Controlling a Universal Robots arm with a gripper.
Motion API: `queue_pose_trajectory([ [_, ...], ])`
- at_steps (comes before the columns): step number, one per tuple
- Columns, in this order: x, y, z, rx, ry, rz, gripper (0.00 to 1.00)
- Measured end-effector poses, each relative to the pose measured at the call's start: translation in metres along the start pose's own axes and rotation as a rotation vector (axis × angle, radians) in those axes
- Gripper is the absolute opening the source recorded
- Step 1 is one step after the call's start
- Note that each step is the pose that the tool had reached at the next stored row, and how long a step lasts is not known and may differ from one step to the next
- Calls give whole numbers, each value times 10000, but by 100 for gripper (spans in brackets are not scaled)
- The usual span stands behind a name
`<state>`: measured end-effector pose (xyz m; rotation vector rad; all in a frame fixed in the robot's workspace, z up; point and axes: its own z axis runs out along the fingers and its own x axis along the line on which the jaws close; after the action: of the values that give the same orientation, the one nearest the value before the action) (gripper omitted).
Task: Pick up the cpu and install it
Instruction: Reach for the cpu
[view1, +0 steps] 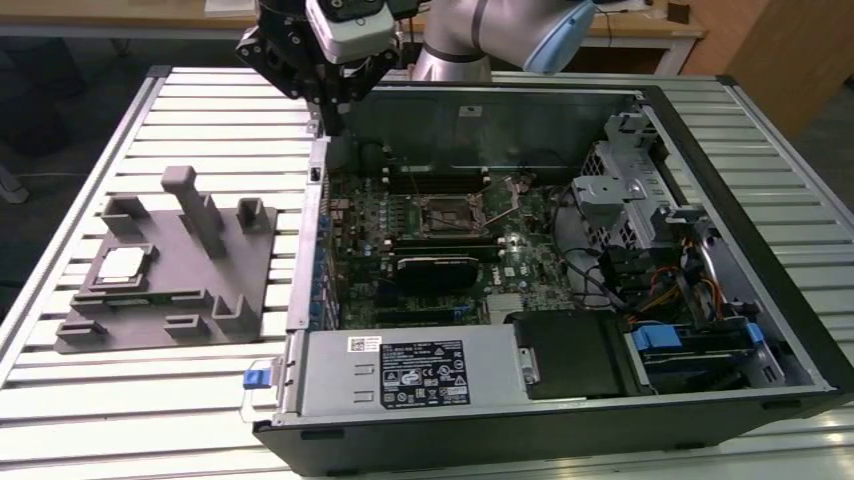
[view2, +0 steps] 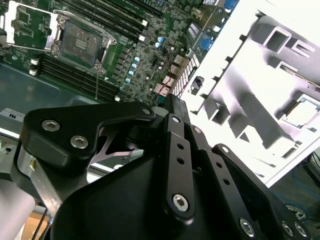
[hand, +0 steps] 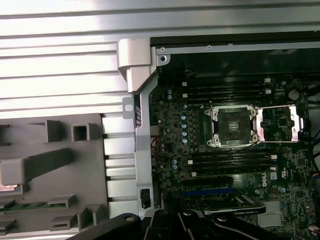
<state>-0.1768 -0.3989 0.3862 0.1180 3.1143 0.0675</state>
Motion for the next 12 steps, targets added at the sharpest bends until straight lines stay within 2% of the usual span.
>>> queue_pose_trajectory([
  [12,51,-4,10,0,6,1,11],
])
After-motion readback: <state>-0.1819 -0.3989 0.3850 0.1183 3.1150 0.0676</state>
